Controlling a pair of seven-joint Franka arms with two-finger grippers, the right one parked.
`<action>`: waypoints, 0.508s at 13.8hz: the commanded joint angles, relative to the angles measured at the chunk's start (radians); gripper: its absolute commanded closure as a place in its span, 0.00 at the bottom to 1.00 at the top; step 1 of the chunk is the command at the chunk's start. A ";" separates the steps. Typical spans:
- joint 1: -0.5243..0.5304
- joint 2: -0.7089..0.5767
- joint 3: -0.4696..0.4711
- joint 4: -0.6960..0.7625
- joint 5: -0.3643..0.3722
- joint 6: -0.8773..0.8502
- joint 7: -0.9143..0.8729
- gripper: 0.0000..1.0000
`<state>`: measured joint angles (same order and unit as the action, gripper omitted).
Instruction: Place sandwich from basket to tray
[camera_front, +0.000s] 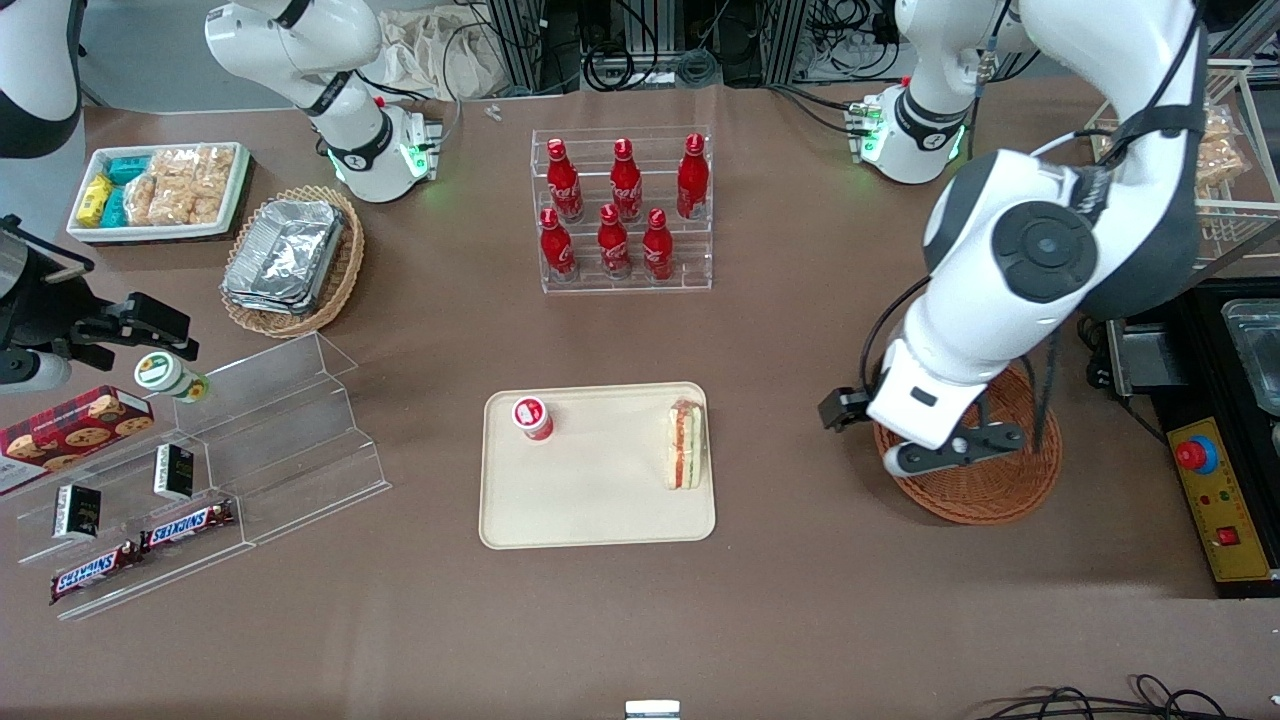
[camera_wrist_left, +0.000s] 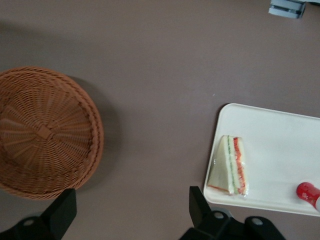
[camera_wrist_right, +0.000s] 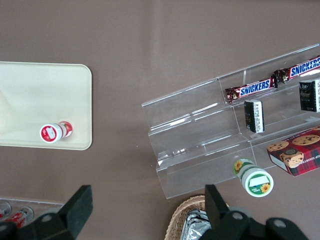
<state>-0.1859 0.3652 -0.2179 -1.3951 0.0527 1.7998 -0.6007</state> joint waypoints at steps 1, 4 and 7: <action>-0.004 -0.072 0.073 -0.042 -0.054 -0.083 0.108 0.00; -0.004 -0.118 0.193 -0.042 -0.060 -0.189 0.309 0.00; -0.001 -0.134 0.316 -0.038 -0.062 -0.223 0.552 0.00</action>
<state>-0.1844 0.2634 0.0407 -1.4028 0.0101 1.5888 -0.1708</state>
